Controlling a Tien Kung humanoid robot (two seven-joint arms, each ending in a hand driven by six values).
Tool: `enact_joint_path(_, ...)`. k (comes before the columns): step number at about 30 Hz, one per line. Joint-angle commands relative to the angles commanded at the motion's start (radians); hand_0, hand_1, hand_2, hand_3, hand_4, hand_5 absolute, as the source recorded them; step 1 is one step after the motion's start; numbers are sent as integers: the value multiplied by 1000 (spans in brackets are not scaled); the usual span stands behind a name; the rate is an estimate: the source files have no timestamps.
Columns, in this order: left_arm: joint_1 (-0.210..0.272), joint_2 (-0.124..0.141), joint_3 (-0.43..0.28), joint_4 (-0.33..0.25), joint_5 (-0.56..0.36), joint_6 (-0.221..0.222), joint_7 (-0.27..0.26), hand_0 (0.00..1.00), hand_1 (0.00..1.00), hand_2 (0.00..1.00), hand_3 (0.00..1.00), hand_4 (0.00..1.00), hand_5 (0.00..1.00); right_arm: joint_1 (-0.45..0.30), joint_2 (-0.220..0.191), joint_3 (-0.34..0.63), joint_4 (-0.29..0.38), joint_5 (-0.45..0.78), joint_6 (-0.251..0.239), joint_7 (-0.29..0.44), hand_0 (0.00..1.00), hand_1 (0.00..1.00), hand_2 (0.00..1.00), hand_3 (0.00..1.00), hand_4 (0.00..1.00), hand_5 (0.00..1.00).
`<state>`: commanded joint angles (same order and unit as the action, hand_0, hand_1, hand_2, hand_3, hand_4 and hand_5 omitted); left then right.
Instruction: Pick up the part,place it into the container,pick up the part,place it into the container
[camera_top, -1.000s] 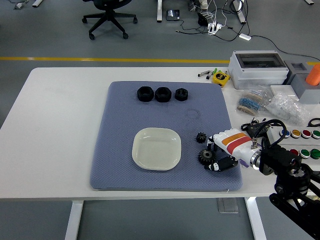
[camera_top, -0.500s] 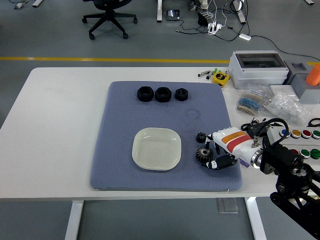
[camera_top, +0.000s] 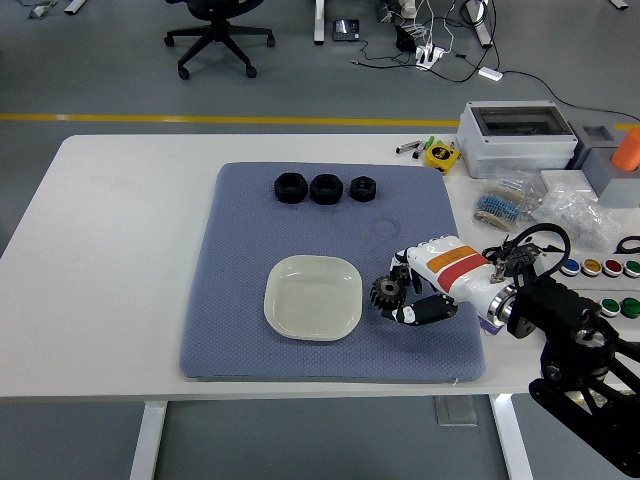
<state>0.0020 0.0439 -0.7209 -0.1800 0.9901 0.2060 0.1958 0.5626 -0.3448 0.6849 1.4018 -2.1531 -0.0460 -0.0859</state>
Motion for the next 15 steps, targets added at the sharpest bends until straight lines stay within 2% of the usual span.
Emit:
enact_joint_path(2, 0, 0, 3, 0, -2, 0, 0, 271, 433, 472, 331, 856, 735, 26, 7, -27, 8, 0, -5, -6, 96, 162, 301, 389, 764, 461)
enact_joint_path(7, 3, 1, 7, 0, -5, 1, 0, 271, 433, 472, 331, 856, 735, 130, 59, -139, -3, 1, -30, -26, 96, 162, 301, 389, 764, 461)
enact_joint_path(8, 3, 1, 7, 0, -5, 1, -1, 272, 434, 472, 331, 856, 735, 149, 68, -162, -9, 4, -41, -30, 92, 162, 304, 394, 817, 474)
enact_joint_path(13, 4, 4, 21, 0, -17, 1, -5, 272, 434, 472, 331, 856, 735, 226, 120, -247, -62, -5, -106, -49, 92, 162, 304, 394, 817, 474)
enact_joint_path(14, 4, 5, 25, 0, -20, 2, -6, 271, 434, 470, 331, 856, 736, 237, 130, -257, -73, -6, -112, -52, 93, 173, 316, 407, 998, 628)
enact_joint_path(15, 4, 5, 27, 0, -22, 3, -7, 271, 434, 470, 331, 856, 736, 249, 140, -267, -90, -6, -116, -54, 93, 173, 316, 407, 998, 628)
